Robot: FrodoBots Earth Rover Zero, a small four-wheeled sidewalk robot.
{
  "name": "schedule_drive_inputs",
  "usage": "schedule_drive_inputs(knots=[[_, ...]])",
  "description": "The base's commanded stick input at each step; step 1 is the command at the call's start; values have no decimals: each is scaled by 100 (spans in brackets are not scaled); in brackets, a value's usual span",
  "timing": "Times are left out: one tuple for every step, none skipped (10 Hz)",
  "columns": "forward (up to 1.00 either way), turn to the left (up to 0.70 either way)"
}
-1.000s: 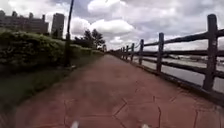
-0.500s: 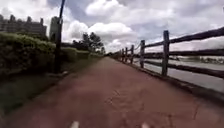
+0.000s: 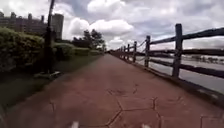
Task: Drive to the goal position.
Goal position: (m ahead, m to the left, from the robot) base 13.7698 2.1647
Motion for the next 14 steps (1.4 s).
schedule_drive_inputs(knots=[[100,0],[100,0],[100,0],[100,0],[100,0],[100,0],[100,0],[100,0],[100,0],[100,0],[100,0],[100,0],[100,0],[100,0]])
